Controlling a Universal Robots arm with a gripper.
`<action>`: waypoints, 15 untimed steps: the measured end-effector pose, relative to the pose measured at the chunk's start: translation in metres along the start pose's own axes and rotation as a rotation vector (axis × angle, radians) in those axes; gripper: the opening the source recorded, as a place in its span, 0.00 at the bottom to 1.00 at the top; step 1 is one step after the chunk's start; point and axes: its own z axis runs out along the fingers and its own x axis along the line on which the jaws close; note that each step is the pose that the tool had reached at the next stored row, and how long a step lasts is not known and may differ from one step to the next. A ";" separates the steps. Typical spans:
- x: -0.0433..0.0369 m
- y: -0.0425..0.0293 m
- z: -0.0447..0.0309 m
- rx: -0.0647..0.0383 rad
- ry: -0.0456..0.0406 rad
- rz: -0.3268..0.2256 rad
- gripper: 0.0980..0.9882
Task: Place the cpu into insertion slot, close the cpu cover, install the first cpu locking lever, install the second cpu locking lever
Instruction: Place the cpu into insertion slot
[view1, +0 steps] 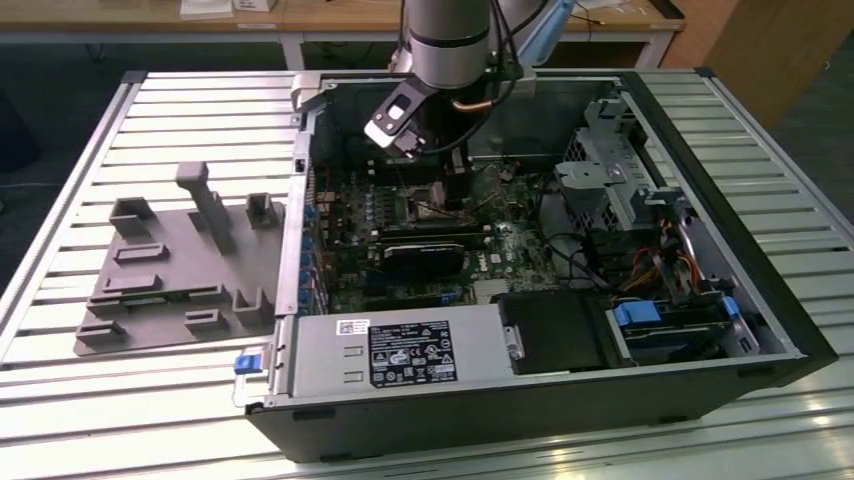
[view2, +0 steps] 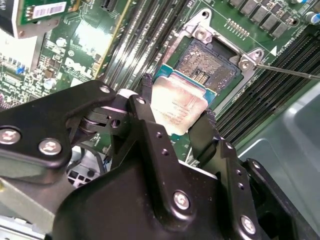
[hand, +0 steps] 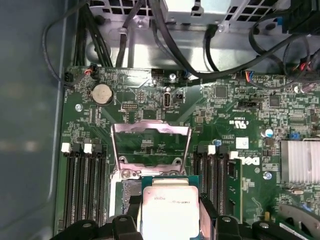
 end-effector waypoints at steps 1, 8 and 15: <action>0.0007 -0.0007 0.0007 0.000 0.0001 0.001 0.49; 0.0050 -0.0058 0.0062 0.000 -0.0009 0.008 0.49; 0.0124 -0.0117 0.0123 0.000 -0.0012 0.013 0.49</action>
